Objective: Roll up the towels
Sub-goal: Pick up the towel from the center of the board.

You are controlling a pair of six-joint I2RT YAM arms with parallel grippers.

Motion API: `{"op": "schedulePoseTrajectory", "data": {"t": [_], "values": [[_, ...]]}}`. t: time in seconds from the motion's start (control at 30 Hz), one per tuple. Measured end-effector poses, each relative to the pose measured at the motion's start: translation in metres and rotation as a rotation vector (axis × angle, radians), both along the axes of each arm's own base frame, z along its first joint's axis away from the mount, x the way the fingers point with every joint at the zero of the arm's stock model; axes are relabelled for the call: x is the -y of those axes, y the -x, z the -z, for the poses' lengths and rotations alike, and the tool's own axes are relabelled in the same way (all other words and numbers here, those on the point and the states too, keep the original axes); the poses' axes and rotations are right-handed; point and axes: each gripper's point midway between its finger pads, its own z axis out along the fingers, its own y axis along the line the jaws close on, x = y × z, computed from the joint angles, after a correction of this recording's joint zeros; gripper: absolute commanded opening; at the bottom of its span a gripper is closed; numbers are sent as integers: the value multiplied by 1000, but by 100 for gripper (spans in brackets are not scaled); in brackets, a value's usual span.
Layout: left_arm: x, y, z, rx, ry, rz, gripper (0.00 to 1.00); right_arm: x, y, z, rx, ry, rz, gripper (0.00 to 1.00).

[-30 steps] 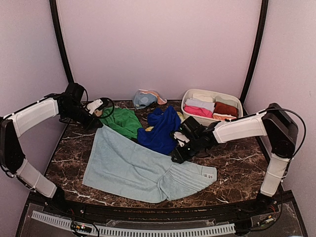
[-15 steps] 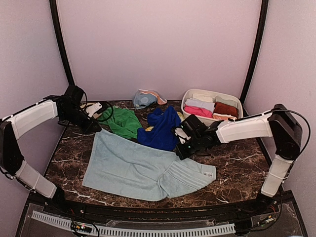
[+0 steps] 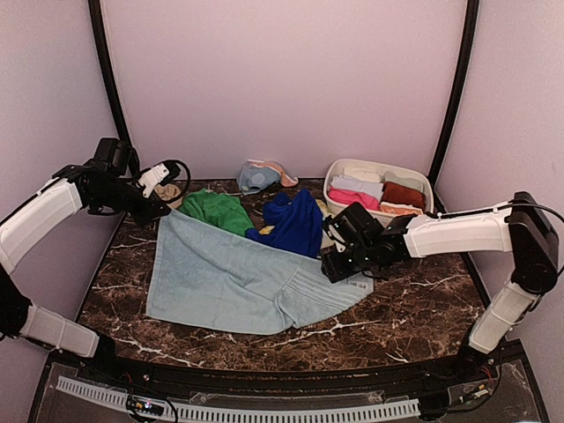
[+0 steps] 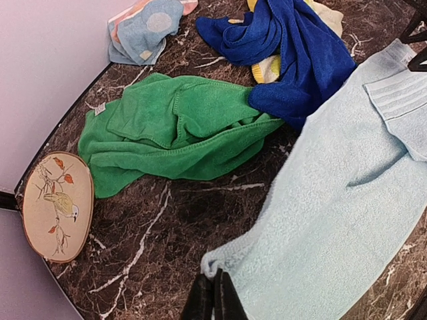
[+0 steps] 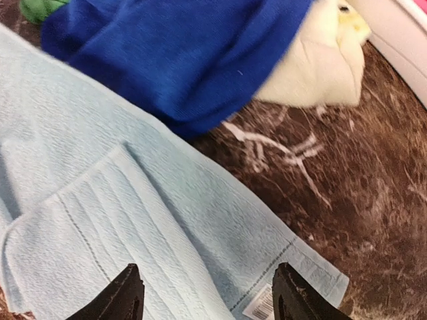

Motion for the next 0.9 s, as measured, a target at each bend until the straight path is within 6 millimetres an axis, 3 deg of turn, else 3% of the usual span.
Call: {"op": "schedulePoseTrajectory", "data": {"t": [0.23,0.37,0.8,0.9], "values": [[-4,-2,3,-2,-22,-13,0,67,-4,29,-93,50,202,61],[-4,-2,5,-7,-25,-14,0,93,-10,37,-126,58,290,58],[-5,0,15,-27,-35,-13,0,97,-3,57,-233,29,312,48],[-6,1,18,-35,-37,-13,0,95,-3,59,-243,27,310,42]]}}
